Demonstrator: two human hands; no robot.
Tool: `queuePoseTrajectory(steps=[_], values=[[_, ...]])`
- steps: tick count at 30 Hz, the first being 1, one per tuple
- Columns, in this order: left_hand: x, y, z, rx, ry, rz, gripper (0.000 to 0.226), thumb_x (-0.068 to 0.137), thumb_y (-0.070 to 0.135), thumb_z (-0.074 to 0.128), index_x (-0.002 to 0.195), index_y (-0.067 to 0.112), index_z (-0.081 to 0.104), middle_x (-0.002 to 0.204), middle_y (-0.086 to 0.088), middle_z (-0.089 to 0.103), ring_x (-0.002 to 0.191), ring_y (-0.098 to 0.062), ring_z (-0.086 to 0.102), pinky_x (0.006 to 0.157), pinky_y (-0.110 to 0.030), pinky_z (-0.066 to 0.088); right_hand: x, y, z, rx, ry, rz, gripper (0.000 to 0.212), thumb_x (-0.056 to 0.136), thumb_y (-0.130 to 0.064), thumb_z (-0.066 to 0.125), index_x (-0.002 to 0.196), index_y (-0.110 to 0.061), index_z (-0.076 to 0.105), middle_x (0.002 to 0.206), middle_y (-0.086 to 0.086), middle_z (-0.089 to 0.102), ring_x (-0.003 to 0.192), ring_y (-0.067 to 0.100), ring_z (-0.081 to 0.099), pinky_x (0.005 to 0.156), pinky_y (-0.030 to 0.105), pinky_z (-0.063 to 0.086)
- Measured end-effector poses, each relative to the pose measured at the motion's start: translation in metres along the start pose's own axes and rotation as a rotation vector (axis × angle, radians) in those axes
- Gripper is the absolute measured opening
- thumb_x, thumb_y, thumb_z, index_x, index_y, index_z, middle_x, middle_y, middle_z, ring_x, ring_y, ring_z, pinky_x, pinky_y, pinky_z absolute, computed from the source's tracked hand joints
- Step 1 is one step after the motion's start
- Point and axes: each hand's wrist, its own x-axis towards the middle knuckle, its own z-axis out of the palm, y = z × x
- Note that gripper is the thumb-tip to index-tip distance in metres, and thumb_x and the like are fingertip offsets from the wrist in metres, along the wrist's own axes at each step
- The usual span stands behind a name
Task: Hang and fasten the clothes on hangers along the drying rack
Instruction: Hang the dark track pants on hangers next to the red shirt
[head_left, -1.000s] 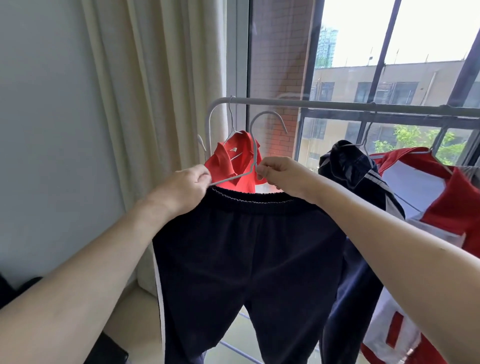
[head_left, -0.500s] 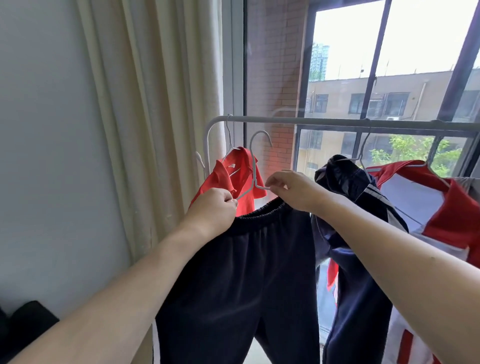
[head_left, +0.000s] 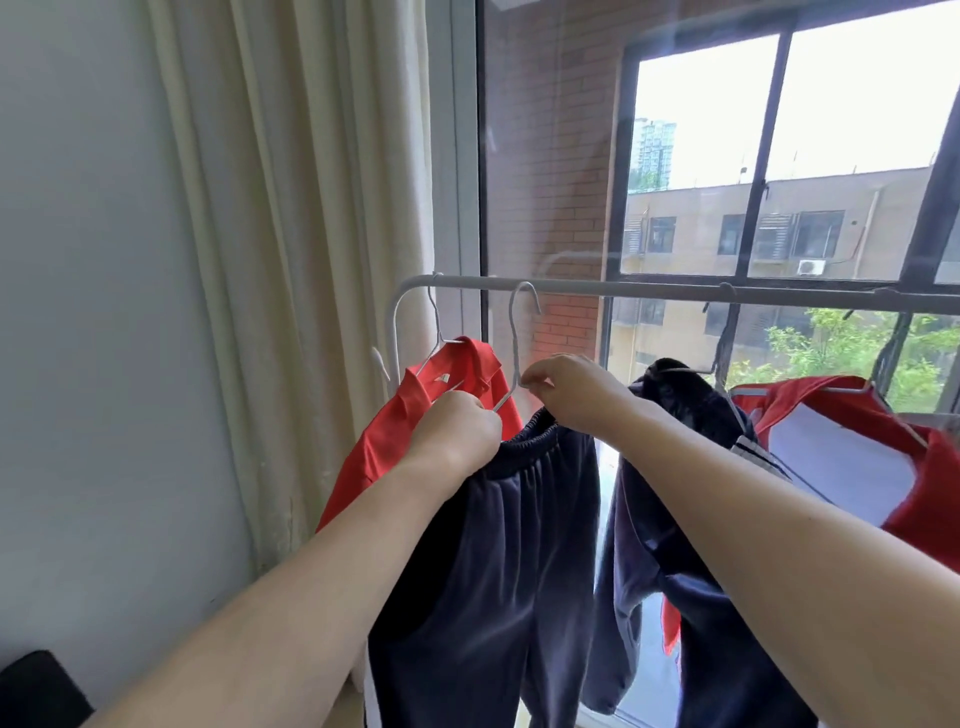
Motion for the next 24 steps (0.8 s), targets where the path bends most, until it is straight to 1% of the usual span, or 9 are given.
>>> queuePoseTrajectory(steps=[3, 5, 7, 10, 11, 15, 19, 22, 24], values=[[0.018, 0.015, 0.010, -0.023, 0.053, -0.041, 0.023, 0.092, 0.017, 0.051, 0.097, 0.007, 0.071, 0.102, -0.011, 0.070, 0.097, -0.033, 0.064, 0.080, -0.035, 0.049, 0.022, 0.016, -0.006, -0.006, -0.012, -0.039, 0.029, 0.100, -0.024, 0.045, 0.119, -0.026, 0.067, 0.121, -0.003, 0.067, 0.110, 0.019, 0.060, 0.097, 0.038, 0.048], [0.029, 0.022, 0.013, -0.023, 0.095, -0.048, 0.025, 0.094, 0.018, 0.050, 0.100, 0.005, 0.071, 0.109, -0.013, 0.069, 0.102, -0.034, 0.063, 0.083, -0.036, 0.049, 0.035, 0.022, -0.010, -0.025, -0.028, -0.064, 0.030, 0.099, -0.023, 0.046, 0.122, -0.026, 0.066, 0.124, -0.002, 0.065, 0.113, 0.020, 0.059, 0.100, 0.039, 0.047], [0.038, 0.029, 0.017, -0.014, 0.129, -0.048, 0.025, 0.095, 0.018, 0.051, 0.101, 0.004, 0.070, 0.103, -0.015, 0.069, 0.098, -0.034, 0.063, 0.073, -0.033, 0.044, 0.047, 0.028, -0.013, -0.037, -0.035, -0.096, 0.031, 0.099, -0.024, 0.046, 0.125, -0.025, 0.064, 0.127, -0.001, 0.064, 0.115, 0.020, 0.058, 0.101, 0.040, 0.045], [0.047, 0.036, 0.024, -0.010, 0.152, -0.055, 0.023, 0.094, 0.018, 0.051, 0.097, 0.006, 0.070, 0.085, -0.008, 0.061, 0.075, -0.026, 0.055, 0.063, -0.029, 0.036, 0.060, 0.036, -0.015, -0.032, -0.040, -0.132, 0.033, 0.100, -0.025, 0.044, 0.129, -0.026, 0.061, 0.130, 0.001, 0.063, 0.118, 0.022, 0.057, 0.102, 0.041, 0.045], [0.050, 0.039, 0.026, -0.010, 0.160, -0.063, 0.022, 0.094, 0.018, 0.051, 0.096, 0.006, 0.070, 0.081, -0.006, 0.058, 0.071, -0.024, 0.052, 0.061, -0.030, 0.035, 0.064, 0.039, -0.015, -0.041, -0.042, -0.145, 0.033, 0.101, -0.026, 0.043, 0.129, -0.026, 0.060, 0.130, 0.001, 0.063, 0.118, 0.022, 0.057, 0.102, 0.041, 0.045], [0.062, 0.046, 0.032, -0.020, 0.188, -0.082, 0.024, 0.096, 0.020, 0.051, 0.099, 0.006, 0.071, 0.074, -0.001, 0.055, 0.070, -0.022, 0.050, 0.063, -0.029, 0.035, 0.077, 0.047, -0.016, -0.076, -0.062, -0.180, 0.036, 0.102, -0.019, 0.040, 0.133, -0.024, 0.057, 0.133, 0.004, 0.060, 0.122, 0.024, 0.054, 0.103, 0.040, 0.043], [0.073, 0.055, 0.034, 0.014, 0.222, -0.075, 0.024, 0.096, 0.017, 0.049, 0.099, 0.006, 0.070, 0.072, 0.001, 0.052, 0.061, -0.012, 0.045, 0.052, -0.027, 0.032, 0.086, 0.057, -0.016, -0.107, -0.065, -0.236, 0.041, 0.101, -0.010, 0.037, 0.138, -0.020, 0.054, 0.138, 0.000, 0.055, 0.122, 0.023, 0.054, 0.100, 0.037, 0.046], [0.081, 0.059, 0.036, 0.027, 0.234, -0.072, 0.025, 0.096, 0.017, 0.049, 0.097, 0.004, 0.071, 0.070, 0.001, 0.053, 0.060, -0.014, 0.044, 0.051, -0.026, 0.032, 0.091, 0.062, -0.017, -0.173, -0.072, -0.265, 0.045, 0.101, -0.005, 0.035, 0.141, -0.019, 0.051, 0.147, -0.006, 0.046, 0.126, 0.017, 0.050, 0.098, 0.028, 0.044], [0.087, 0.060, 0.039, 0.025, 0.235, -0.077, 0.025, 0.094, 0.015, 0.049, 0.095, 0.003, 0.071, 0.073, -0.002, 0.056, 0.061, -0.016, 0.047, 0.052, -0.029, 0.034, 0.095, 0.065, -0.015, -0.187, -0.075, -0.279, 0.046, 0.101, -0.004, 0.033, 0.142, -0.017, 0.049, 0.149, -0.006, 0.043, 0.130, 0.017, 0.046, 0.100, 0.028, 0.042]])
